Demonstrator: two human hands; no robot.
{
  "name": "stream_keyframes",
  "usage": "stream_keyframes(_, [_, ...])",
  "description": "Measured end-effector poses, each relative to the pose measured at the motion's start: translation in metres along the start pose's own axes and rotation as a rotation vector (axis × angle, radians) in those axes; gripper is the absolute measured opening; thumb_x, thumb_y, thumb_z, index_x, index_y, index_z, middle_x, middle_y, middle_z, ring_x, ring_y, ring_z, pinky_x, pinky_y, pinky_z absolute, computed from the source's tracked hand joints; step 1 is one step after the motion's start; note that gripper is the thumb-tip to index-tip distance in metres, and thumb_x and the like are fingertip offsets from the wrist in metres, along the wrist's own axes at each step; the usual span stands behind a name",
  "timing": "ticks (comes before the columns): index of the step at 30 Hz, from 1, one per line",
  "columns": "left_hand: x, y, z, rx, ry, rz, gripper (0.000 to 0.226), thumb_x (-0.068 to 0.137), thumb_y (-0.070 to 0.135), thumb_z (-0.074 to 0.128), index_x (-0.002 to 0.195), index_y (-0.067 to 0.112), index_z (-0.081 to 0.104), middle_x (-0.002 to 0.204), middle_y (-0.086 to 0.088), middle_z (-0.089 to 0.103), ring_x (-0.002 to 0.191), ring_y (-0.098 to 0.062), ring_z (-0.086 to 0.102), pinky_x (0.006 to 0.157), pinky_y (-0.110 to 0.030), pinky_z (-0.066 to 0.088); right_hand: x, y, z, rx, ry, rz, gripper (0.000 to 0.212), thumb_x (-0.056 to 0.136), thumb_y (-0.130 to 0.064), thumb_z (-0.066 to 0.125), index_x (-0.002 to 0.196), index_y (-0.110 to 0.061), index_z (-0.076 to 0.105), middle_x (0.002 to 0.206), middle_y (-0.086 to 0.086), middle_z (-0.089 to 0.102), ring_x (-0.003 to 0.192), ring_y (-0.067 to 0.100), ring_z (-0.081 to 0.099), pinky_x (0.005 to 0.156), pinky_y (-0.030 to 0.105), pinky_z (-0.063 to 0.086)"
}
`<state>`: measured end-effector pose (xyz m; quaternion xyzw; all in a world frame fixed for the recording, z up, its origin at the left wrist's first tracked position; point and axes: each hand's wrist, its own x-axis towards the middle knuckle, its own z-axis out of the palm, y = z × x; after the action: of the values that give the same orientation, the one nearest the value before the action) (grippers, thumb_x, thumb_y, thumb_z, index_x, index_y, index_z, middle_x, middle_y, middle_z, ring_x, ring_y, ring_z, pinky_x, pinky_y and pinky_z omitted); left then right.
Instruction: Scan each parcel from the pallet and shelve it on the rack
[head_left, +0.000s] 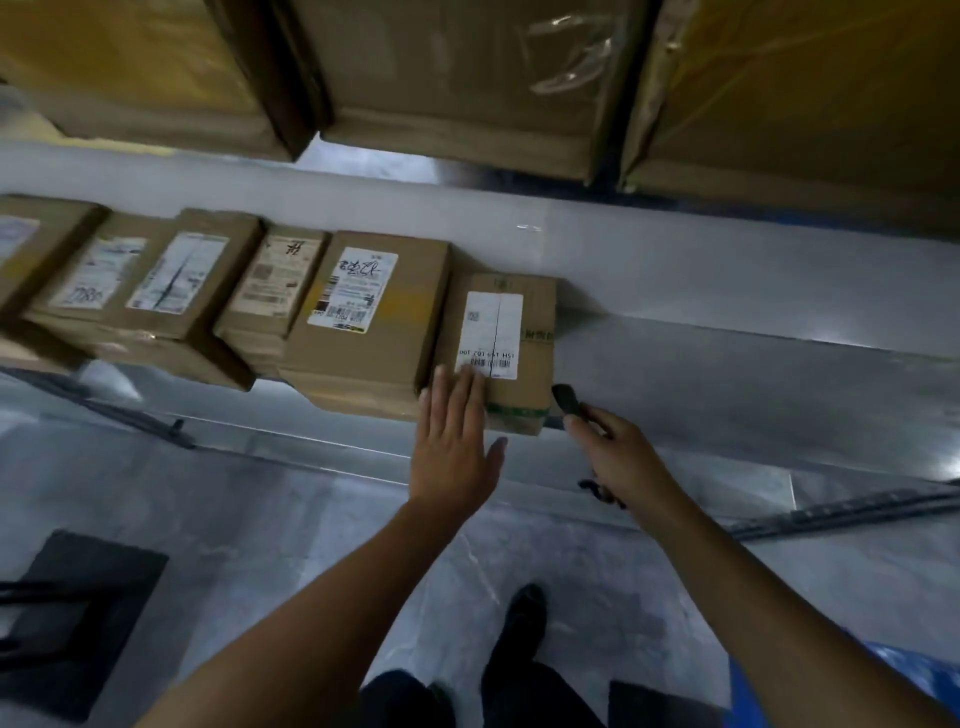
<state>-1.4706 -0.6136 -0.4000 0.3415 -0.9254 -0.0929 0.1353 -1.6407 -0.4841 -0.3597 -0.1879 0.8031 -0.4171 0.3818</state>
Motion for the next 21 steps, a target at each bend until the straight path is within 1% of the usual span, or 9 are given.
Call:
stream_keyframes(2, [0.005, 0.002, 0.006, 0.007, -0.043, -0.010, 0.099, 0.094, 0.063, 0.050, 0.164, 0.010, 0.005, 0.172, -0.012, 0.003, 0.158, -0.032, -0.010, 0.127, -0.050, 0.000, 0.014, -0.006, 0.002, 0.010, -0.018, 0.023, 0.033, 0.097, -0.049, 0.056, 0.124, -0.031, 0.065, 0.067, -0.013, 0.054, 0.056, 0.011, 0.051, 0.052, 0.025, 0.037])
stream_keyframes(5, [0.020, 0.001, 0.005, -0.026, -0.064, -0.025, 0.110, 0.090, 0.077, 0.045, 0.164, 0.010, -0.001, 0.172, -0.012, -0.002, 0.158, -0.032, -0.010, 0.126, -0.050, 0.000, 0.022, -0.014, 0.001, 0.007, -0.019, 0.038, 0.041, 0.095, -0.051, 0.057, 0.130, -0.030, 0.063, 0.079, -0.009, 0.056, 0.075, 0.019, 0.058, 0.055, 0.026, 0.038])
stream_keyframes(8, [0.027, -0.002, 0.002, -0.076, -0.102, -0.027, 0.117, 0.084, 0.087, 0.039, 0.163, 0.014, -0.008, 0.172, -0.009, -0.008, 0.158, -0.029, -0.015, 0.126, -0.053, 0.001, 0.017, -0.019, -0.003, -0.001, -0.008, 0.052, 0.040, 0.094, -0.050, 0.060, 0.131, -0.033, 0.061, 0.091, -0.003, 0.061, 0.080, 0.020, 0.059, 0.057, 0.026, 0.040])
stream_keyframes(10, [0.024, -0.005, -0.002, -0.110, -0.117, -0.001, 0.119, 0.082, 0.089, 0.039, 0.163, 0.017, -0.009, 0.172, -0.006, -0.010, 0.158, -0.027, -0.016, 0.126, -0.053, 0.004, 0.003, -0.018, -0.005, -0.020, 0.017, 0.040, 0.039, 0.093, -0.049, 0.061, 0.129, -0.035, 0.063, 0.092, -0.006, 0.063, 0.079, 0.016, 0.059, 0.061, 0.028, 0.041])
stream_keyframes(13, [0.021, -0.009, -0.012, -0.158, -0.139, 0.058, 0.113, 0.082, 0.088, 0.042, 0.164, 0.023, -0.001, 0.172, -0.004, -0.011, 0.157, -0.027, -0.015, 0.125, -0.053, 0.004, -0.034, -0.005, -0.013, 0.011, 0.061, 0.042, 0.030, 0.093, -0.051, 0.062, 0.121, -0.041, 0.064, 0.087, -0.006, 0.065, 0.072, 0.011, 0.060, 0.061, 0.027, 0.043])
stream_keyframes(15, [0.017, -0.005, -0.017, -0.167, -0.135, 0.126, 0.106, 0.084, 0.084, 0.045, 0.164, 0.027, 0.008, 0.172, -0.006, -0.008, 0.158, -0.030, -0.012, 0.125, -0.054, 0.002, -0.067, 0.009, -0.018, 0.057, 0.131, 0.061, 0.029, 0.092, -0.053, 0.061, 0.120, -0.043, 0.064, 0.089, -0.008, 0.066, 0.073, 0.009, 0.061, 0.063, 0.026, 0.045])
stream_keyframes(17, [0.011, 0.007, -0.019, -0.175, -0.127, 0.205, 0.101, 0.086, 0.082, 0.045, 0.164, 0.027, 0.013, 0.172, -0.009, -0.001, 0.158, -0.033, -0.007, 0.127, -0.054, 0.002, -0.103, 0.029, -0.020, 0.123, 0.265, 0.088, 0.032, 0.092, -0.050, 0.063, 0.123, -0.040, 0.065, 0.092, -0.010, 0.066, 0.077, 0.008, 0.060, 0.067, 0.025, 0.045])
stream_keyframes(19, [-0.002, 0.032, -0.016, -0.242, -0.136, 0.269, 0.098, 0.086, 0.081, 0.045, 0.163, 0.025, 0.020, 0.171, -0.014, 0.008, 0.158, -0.037, 0.000, 0.126, -0.056, 0.005, -0.141, 0.051, -0.020, 0.173, 0.407, 0.120, 0.033, 0.093, -0.044, 0.065, 0.124, -0.034, 0.066, 0.085, -0.010, 0.063, 0.072, 0.007, 0.057, 0.064, 0.024, 0.042])
stream_keyframes(21, [-0.024, 0.071, -0.012, -0.321, -0.193, 0.363, 0.097, 0.085, 0.080, 0.045, 0.161, 0.023, 0.029, 0.170, -0.016, 0.015, 0.157, -0.040, 0.006, 0.125, -0.059, 0.009, -0.186, 0.075, -0.024, 0.200, 0.524, 0.164, 0.033, 0.093, -0.041, 0.066, 0.124, -0.031, 0.068, 0.078, -0.013, 0.059, 0.069, 0.006, 0.055, 0.064, 0.023, 0.042])
